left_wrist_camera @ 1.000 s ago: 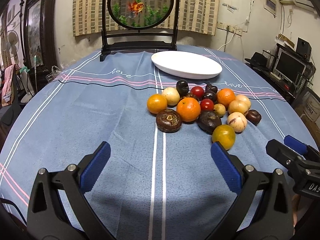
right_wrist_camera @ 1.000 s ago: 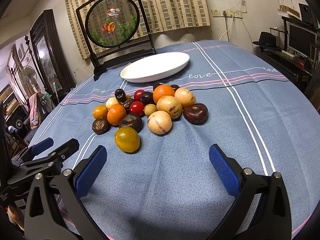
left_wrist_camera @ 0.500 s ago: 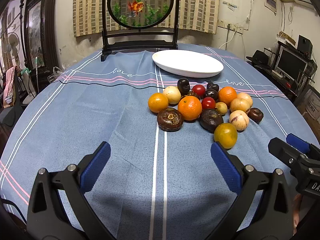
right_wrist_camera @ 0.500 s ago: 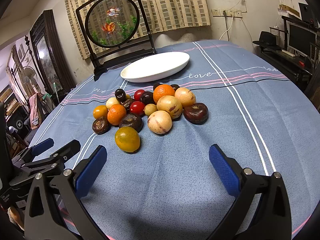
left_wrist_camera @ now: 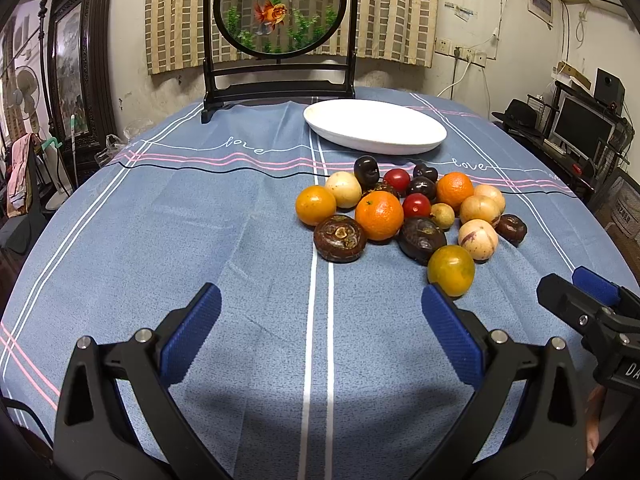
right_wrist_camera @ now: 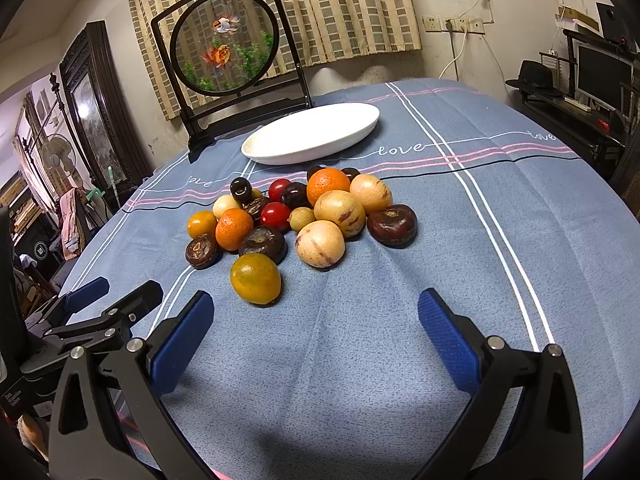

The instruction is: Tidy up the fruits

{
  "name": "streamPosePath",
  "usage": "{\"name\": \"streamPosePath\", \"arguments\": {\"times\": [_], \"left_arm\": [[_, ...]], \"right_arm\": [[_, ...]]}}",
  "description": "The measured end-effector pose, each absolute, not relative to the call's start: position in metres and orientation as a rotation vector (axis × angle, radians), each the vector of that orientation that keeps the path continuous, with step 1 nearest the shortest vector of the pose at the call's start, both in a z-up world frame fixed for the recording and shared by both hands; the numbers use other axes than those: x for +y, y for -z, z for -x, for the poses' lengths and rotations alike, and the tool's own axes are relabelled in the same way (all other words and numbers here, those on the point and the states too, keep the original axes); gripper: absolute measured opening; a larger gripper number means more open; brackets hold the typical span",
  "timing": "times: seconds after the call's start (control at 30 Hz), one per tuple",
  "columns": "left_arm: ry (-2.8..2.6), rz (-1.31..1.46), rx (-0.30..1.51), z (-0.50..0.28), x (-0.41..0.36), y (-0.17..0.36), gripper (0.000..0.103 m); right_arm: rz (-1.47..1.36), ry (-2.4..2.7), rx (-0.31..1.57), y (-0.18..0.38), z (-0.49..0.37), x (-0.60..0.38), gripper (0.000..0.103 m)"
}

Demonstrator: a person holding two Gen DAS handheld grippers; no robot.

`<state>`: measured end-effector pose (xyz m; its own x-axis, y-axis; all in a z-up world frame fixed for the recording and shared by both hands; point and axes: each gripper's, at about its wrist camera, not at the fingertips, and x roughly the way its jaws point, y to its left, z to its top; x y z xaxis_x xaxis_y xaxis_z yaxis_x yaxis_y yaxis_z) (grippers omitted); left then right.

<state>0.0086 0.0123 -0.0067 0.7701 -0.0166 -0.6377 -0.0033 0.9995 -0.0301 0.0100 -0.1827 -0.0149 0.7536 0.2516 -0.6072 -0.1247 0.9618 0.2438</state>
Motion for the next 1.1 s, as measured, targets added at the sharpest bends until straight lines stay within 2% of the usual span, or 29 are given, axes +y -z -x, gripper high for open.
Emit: {"name": "streamPosePath", "arguments": {"times": [0.7, 1.1], "left_arm": [[0.026, 0.001, 0.677, -0.006, 0.008, 0.005, 0.101], [0.101, 0.017, 0.799, -0.027, 0.010, 0.017, 0.101]], "right_arm": [[-0.214, -0.220, 0.694, 0.014, -0.007, -0.182, 0.102], [-0.259, -0.276, 0.661, 0.013, -0.003, -0.188, 0.102]]}}
